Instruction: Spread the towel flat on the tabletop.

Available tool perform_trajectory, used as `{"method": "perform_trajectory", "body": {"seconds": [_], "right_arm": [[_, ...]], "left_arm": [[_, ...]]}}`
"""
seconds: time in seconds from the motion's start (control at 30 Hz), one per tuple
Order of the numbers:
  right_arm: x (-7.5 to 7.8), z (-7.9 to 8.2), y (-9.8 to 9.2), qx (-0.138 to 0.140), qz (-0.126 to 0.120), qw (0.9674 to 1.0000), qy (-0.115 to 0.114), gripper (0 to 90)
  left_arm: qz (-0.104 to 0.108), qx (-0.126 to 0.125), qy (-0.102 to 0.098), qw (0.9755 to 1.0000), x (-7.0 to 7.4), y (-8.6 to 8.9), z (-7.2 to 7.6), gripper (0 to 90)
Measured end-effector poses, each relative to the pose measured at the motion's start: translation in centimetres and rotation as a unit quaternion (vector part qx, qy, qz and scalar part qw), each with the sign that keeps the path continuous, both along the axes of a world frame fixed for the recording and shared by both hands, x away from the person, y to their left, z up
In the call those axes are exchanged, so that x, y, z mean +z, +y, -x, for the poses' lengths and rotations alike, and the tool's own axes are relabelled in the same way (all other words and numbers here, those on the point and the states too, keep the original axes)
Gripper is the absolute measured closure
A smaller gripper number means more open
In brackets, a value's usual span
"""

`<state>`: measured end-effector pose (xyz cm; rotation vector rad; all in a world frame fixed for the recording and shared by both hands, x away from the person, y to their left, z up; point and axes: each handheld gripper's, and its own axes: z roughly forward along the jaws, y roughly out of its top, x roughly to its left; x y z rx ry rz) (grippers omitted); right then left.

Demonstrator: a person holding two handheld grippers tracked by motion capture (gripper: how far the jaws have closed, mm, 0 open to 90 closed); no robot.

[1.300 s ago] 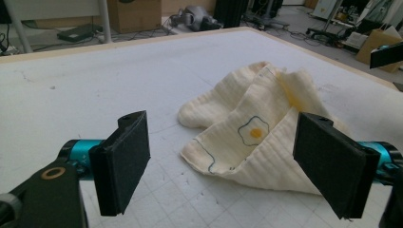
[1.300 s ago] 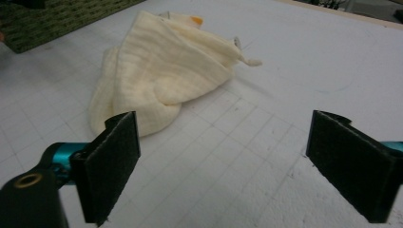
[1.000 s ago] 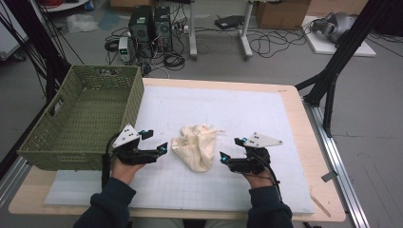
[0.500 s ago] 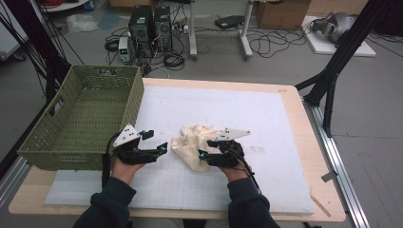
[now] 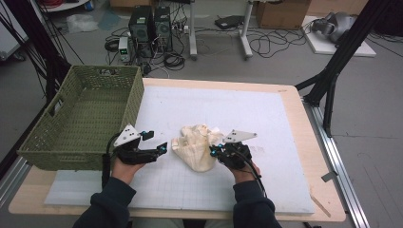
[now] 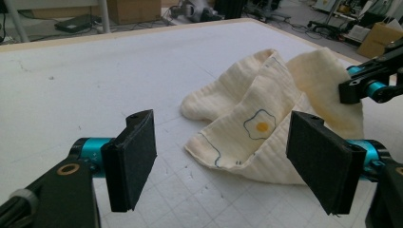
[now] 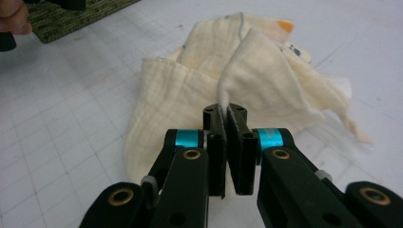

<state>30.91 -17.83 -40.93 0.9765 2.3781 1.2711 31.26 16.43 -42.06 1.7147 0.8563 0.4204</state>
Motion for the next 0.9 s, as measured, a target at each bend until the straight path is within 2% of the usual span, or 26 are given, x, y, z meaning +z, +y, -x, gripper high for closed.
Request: {"method": "perform_trajectory", "body": {"seconds": [0.53, 0.7, 0.9], "right_arm": [[0.0, 3.2, -6.9, -0.049, 0.001, 0.9988, 0.005, 87.0], [-0.3, 3.8, -7.9, -0.055, 0.000, 0.9984, 0.012, 87.0], [-0.3, 3.8, -7.9, -0.055, -0.002, 0.9984, 0.009, 87.0]], "left_arm": [[-0.001, 0.002, 0.006, 1.0000, -0.2, -0.3, -0.1, 25.7], [-0.002, 0.000, 0.006, 1.0000, -0.2, -0.4, -0.1, 25.8], [-0.001, 0.000, 0.006, 1.0000, -0.2, -0.4, -0.1, 25.7]]}}
